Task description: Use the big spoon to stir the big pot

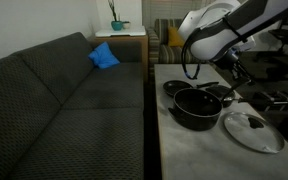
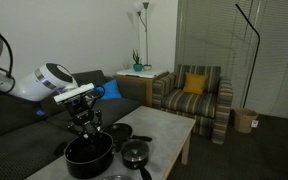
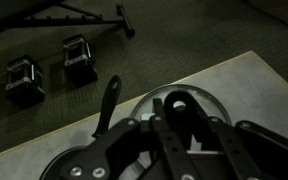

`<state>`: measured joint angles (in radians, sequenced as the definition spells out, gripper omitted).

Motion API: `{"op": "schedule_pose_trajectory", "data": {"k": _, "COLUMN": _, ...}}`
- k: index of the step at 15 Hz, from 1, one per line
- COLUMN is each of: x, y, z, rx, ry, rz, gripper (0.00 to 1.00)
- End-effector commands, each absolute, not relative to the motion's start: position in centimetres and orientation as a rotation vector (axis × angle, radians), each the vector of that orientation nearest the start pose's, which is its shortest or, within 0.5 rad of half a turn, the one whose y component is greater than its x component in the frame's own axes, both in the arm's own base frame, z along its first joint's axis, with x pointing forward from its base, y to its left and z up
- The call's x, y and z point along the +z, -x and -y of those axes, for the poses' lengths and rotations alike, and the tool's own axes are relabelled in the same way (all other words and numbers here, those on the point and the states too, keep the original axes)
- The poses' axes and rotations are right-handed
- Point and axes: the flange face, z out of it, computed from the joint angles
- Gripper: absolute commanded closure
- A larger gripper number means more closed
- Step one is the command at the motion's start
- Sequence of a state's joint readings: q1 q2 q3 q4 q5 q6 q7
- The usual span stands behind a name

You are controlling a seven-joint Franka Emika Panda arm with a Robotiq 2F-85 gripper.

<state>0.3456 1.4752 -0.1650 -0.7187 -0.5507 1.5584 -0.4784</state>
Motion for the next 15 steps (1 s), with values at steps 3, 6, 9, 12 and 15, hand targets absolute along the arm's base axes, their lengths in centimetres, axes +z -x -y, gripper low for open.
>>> {"op": "schedule_pose_trajectory", "data": {"k": 3, "x": 1.3, "y": -68.0, "z": -13.3, "rx": -0.993, "ry": -1.980, "rz": -1.044, "gripper": 0.93}}
{"op": "schedule_pose_trajectory", "data": {"k": 6, "x": 1.0, "y": -67.5, "z": -14.0, "rx": -1.019, "ry": -1.949, "rz": -1.069, "gripper": 0.93}}
{"op": "schedule_pose_trajectory", "data": {"k": 9, "x": 0.4, "y": -67.1, "z": -15.2, "rx": -1.022, "ry": -1.967, "rz": -1.139, "gripper": 0.93}}
{"op": "schedule_pose_trajectory", "data": {"k": 12, "x": -0.4, "y": -66.8, "z": -17.1, "rx": -1.000, "ry": -2.016, "rz": -1.259, "gripper": 0.93}}
{"op": "schedule_pose_trajectory", "data": {"k": 15, "x": -0.9, "y": -66.4, "z": -19.5, "rx": -0.966, "ry": -2.051, "rz": -1.369, "gripper": 0.93}}
